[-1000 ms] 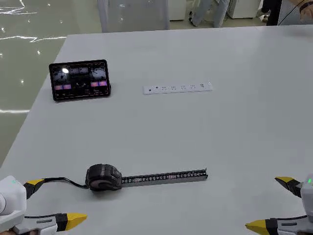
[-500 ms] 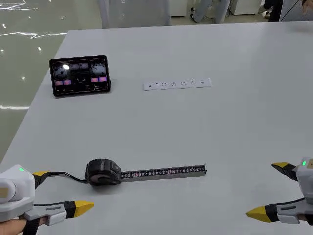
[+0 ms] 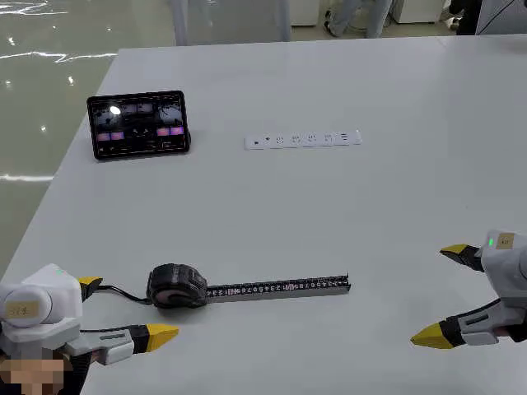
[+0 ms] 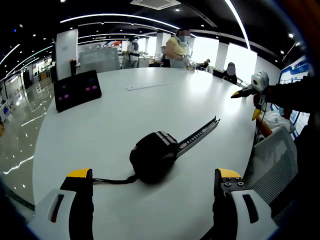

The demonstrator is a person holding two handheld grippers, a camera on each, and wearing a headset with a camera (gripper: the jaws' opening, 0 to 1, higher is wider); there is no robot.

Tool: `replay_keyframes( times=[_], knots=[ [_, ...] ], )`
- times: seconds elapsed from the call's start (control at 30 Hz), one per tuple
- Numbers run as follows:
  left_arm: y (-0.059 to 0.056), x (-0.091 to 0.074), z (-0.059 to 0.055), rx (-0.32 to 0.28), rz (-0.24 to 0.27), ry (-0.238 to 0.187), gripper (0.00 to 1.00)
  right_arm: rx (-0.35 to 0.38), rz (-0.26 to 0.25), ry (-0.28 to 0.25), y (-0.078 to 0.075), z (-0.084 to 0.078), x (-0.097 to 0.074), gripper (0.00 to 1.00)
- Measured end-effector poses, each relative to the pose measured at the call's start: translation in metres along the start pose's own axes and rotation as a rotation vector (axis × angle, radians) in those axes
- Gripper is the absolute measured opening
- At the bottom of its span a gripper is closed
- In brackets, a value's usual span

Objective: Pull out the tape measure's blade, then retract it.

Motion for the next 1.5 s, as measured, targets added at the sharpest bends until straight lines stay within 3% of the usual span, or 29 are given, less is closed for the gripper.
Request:
replay_keyframes(
  times=[0.3,0.57,0.8,0.87,1.03,1.33,1.5],
  knots=[
    [-0.002,0.008,-0.001,-0.026,0.040,0.020,0.99,-0.066,0.043,0.040,-0.001,0.009,0.010,0.99],
    [-0.010,0.016,0.011,-0.037,0.086,-0.020,0.99,-0.112,0.069,0.068,0.002,0.015,0.023,0.99],
    [-0.006,0.023,0.020,-0.107,0.142,-0.032,0.99,-0.203,0.091,0.092,0.002,0.026,0.029,0.99],
    [-0.006,0.025,0.020,-0.130,0.156,-0.029,0.99,-0.206,0.098,0.090,0.000,0.031,0.030,0.99],
    [-0.007,0.029,0.023,-0.124,0.180,-0.038,0.99,-0.228,0.112,0.060,-0.003,0.046,0.034,0.99],
    [-0.009,0.044,0.021,-0.136,0.203,-0.022,0.99,-0.331,0.140,0.110,-0.010,0.060,0.052,0.99],
    [-0.015,0.050,0.018,-0.138,0.220,-0.017,0.99,-0.299,0.182,0.116,-0.011,0.064,0.060,0.99]
  ],
)
Point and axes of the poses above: the centre of the closed fingertips' face, and the gripper's own axes: x roughly forward along the fingers, y roughly to its left, z roughly out of its top, the point moved 6 cm from there along -x, roughly backward along the fingers, and after that the axes turned 8 degrees about x, right-handed, at the moved point
